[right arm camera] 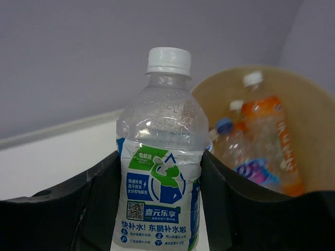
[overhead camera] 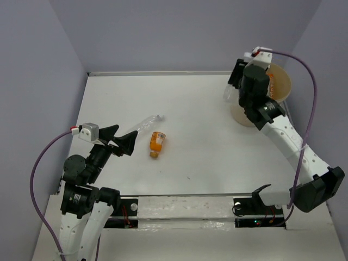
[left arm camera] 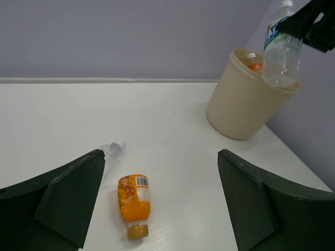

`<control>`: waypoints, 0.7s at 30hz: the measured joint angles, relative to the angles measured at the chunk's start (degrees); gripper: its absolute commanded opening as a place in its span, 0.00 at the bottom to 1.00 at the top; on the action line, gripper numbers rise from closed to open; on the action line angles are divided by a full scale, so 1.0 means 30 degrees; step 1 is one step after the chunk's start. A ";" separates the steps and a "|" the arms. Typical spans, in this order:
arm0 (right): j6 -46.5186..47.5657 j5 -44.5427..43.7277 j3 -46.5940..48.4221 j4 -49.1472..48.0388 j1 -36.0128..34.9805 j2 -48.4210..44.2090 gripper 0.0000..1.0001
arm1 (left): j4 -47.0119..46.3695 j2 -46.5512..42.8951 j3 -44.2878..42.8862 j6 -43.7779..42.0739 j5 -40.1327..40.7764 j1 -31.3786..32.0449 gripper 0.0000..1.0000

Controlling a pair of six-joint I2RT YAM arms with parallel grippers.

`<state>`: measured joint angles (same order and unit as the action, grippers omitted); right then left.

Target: Put the plastic bottles in the bin

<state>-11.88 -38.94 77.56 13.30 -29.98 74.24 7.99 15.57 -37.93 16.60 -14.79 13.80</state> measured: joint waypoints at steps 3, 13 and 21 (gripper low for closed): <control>0.1457 0.0721 0.2827 -0.1821 0.3213 0.1508 0.50 | 0.0000 -0.0153 0.0000 0.0000 0.0000 0.0044 0.99; 0.3198 0.3104 0.4335 -0.4947 0.7985 0.6025 0.53 | 0.0000 -0.0262 0.0000 -0.0007 0.0007 0.0313 0.99; 0.2834 0.4634 0.1202 -0.5639 0.8502 0.5960 0.85 | 0.0000 -0.0240 0.0000 0.0000 0.0007 0.0372 0.99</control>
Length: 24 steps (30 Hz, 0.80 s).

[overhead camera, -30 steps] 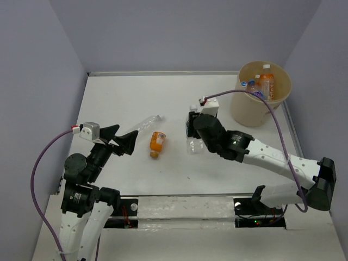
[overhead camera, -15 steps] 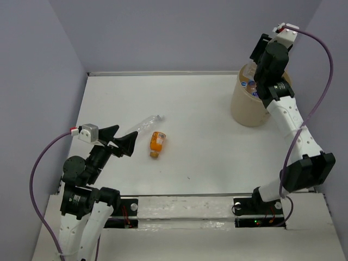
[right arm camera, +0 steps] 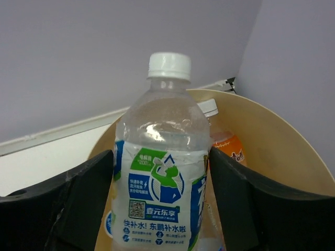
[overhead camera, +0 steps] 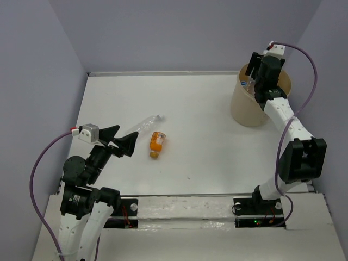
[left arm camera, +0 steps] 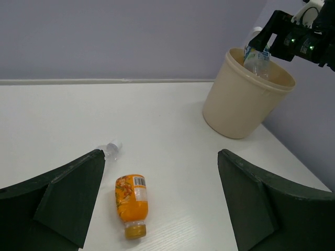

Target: Put the plastic bottles in the bin

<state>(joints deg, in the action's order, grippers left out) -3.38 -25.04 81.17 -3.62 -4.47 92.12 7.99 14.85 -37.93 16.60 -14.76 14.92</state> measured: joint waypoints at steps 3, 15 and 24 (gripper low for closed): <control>-0.0415 0.0678 -0.0488 0.0058 0.0000 -0.1275 0.92 | 0.0000 0.0007 0.0000 0.0000 0.0007 0.0000 0.99; -0.3206 0.1137 -0.2783 0.0284 -0.4459 -0.6812 0.95 | 0.0007 0.0007 0.0000 0.0000 0.0270 0.0000 0.99; -0.8699 0.1326 -0.7788 0.0816 -1.4710 -0.3723 0.97 | 0.0007 0.0044 0.0000 0.0007 0.0437 0.0000 0.99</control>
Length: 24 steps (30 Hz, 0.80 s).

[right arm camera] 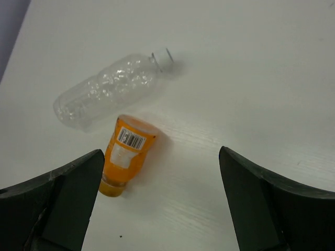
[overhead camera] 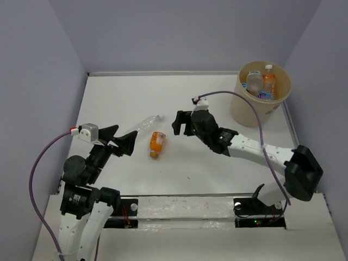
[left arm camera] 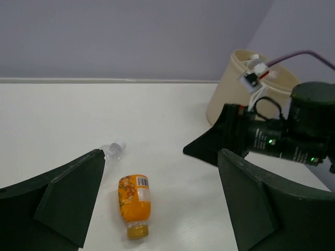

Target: Put the plastic bottles in the bin

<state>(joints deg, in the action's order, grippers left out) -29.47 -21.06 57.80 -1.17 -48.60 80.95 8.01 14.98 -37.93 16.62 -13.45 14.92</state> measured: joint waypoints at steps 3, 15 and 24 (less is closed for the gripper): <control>-0.1268 -0.0029 0.0087 -0.0342 -0.1486 0.2419 0.98 | 0.0000 0.0102 0.0000 0.0000 0.0000 0.0000 0.99; -0.4153 0.0940 0.3286 -0.1319 -0.2608 0.9355 0.91 | 0.0000 0.0117 0.0000 0.0000 -0.0015 -0.0007 0.99; -0.4794 0.0182 0.4663 -0.1610 -0.2579 1.1489 0.47 | 0.0000 0.0109 0.0000 0.0000 -0.0015 -0.0007 0.99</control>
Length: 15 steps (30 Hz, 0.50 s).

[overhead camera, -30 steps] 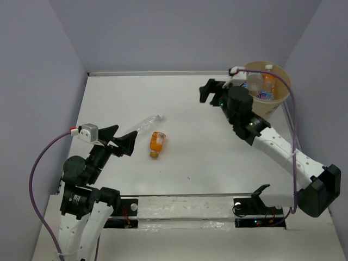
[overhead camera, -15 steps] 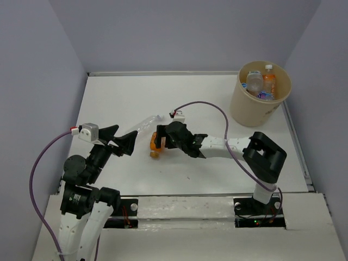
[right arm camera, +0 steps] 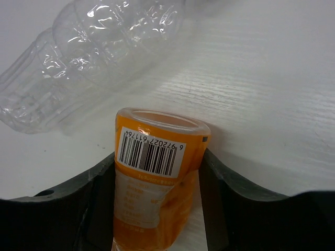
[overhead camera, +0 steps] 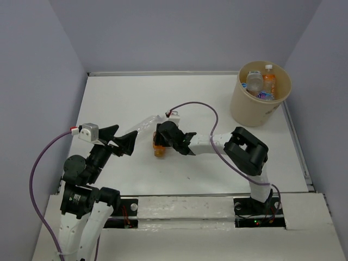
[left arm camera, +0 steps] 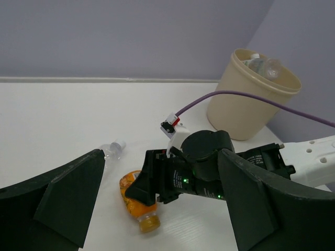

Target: Put the plastic bottles in the bin

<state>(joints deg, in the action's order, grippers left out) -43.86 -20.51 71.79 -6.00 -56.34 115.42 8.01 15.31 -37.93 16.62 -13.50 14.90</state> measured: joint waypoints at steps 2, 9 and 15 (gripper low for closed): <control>-0.0160 -0.0284 -0.0670 -0.0197 0.0000 -0.0546 0.41 | 0.0000 0.0000 0.0000 0.0000 0.0000 0.0000 0.99; 0.0197 -0.1545 -0.4816 0.0590 0.0000 -0.5996 0.35 | 0.0000 -0.0007 0.0000 0.0000 -0.0007 0.0000 0.99; 0.4568 -0.3847 -0.4262 0.1851 0.1676 -1.3005 0.34 | 0.0000 -0.0036 0.0000 0.0000 -0.0007 0.0000 0.99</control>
<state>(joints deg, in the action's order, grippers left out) -30.15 -32.05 59.00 -0.45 -51.31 76.40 8.01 15.20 -37.93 16.62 -13.52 14.90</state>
